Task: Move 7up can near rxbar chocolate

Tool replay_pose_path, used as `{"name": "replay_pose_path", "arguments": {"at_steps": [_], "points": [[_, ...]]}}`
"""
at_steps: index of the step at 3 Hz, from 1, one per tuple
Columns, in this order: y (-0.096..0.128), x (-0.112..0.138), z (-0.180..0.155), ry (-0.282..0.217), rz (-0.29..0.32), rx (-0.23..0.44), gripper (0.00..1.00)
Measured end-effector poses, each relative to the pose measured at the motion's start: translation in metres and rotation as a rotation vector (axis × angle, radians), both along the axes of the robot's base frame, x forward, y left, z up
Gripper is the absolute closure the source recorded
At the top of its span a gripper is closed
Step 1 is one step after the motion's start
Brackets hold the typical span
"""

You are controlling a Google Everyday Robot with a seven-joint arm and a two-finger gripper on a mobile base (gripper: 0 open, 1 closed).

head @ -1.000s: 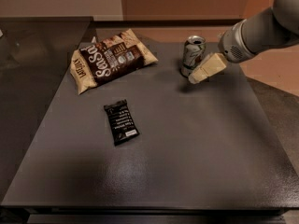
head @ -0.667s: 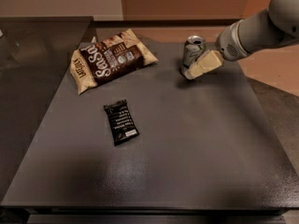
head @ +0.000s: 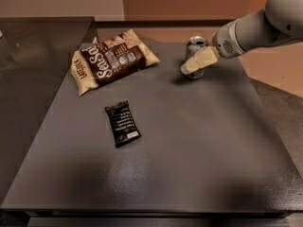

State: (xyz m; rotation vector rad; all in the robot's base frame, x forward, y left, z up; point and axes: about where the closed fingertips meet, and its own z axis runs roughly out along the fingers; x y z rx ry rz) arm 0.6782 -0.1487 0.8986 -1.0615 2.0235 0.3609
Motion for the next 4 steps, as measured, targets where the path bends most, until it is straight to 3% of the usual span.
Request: {"name": "replay_pose_path", "arguments": {"at_steps": [1,3,4], "points": [[0.002,0.003,0.001,0.006,0.003,0.028,0.17],[0.001,-0.001,0.007,-0.005,0.025,0.059,0.64],[0.006,-0.010,0.014,-0.015,0.064,0.083,0.87]]}}
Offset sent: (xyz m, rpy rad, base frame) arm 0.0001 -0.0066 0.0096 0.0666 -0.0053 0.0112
